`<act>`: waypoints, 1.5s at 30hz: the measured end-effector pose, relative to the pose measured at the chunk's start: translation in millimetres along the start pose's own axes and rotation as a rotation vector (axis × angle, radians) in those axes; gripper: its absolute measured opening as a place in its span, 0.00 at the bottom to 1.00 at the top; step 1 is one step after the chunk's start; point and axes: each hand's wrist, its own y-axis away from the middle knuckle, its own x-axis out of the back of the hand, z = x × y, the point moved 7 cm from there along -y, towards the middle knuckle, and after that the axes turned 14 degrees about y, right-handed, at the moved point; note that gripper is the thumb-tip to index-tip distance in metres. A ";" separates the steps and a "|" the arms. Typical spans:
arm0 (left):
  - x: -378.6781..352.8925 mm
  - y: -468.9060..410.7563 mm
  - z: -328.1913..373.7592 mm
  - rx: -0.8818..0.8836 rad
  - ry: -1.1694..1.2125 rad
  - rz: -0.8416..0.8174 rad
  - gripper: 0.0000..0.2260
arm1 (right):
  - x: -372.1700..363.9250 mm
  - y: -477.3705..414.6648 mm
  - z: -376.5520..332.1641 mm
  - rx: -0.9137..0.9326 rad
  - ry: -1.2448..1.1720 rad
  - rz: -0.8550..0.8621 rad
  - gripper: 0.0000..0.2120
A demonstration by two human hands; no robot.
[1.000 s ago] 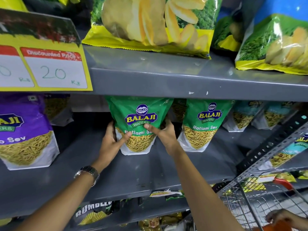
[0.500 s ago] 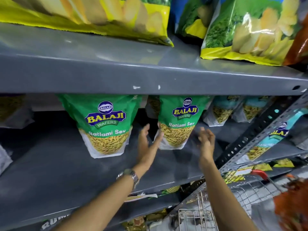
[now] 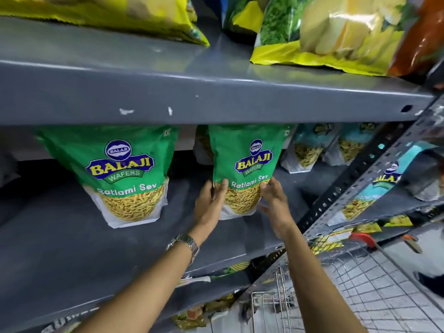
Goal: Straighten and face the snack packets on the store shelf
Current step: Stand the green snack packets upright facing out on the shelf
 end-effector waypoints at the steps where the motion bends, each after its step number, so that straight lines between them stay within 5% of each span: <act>1: -0.5 5.7 -1.1 0.001 0.001 -0.003 0.25 | 2.4 5.5 -0.2 -0.006 0.001 -0.008 0.16; 25: -10.5 69.0 -3.4 0.022 0.035 -0.050 0.16 | 26.4 74.8 5.3 -0.044 -0.049 0.070 0.17; 28: 0.7 72.6 1.5 -0.073 0.020 0.025 0.24 | 31.7 89.6 8.4 0.030 0.007 0.411 0.21; 30: 26.2 85.5 18.8 -0.239 0.095 0.179 0.22 | 23.2 121.2 -1.4 0.169 0.164 0.746 0.16; 31: 44.7 93.9 27.7 -0.345 0.106 0.260 0.20 | 4.3 136.2 -9.1 0.242 0.248 0.784 0.12; 34: 116.0 105.9 41.2 -0.599 0.031 0.498 0.23 | -90.8 149.1 -26.6 0.426 0.324 0.360 0.10; 37: 192.7 73.7 35.5 -0.517 -0.009 0.639 0.34 | -161.4 120.0 -27.4 0.271 0.197 -0.024 0.20; 40: 225.6 40.0 41.4 -0.315 -0.021 0.522 0.39 | -195.1 75.0 -29.1 0.019 0.006 -0.176 0.27; 43: 219.0 26.9 45.5 -0.207 -0.019 0.279 0.21 | -207.3 52.6 -38.8 -0.009 -0.073 -0.283 0.24; 45: 220.0 27.5 45.1 -0.172 0.003 0.245 0.21 | -212.3 53.0 -47.3 -0.004 -0.051 -0.368 0.19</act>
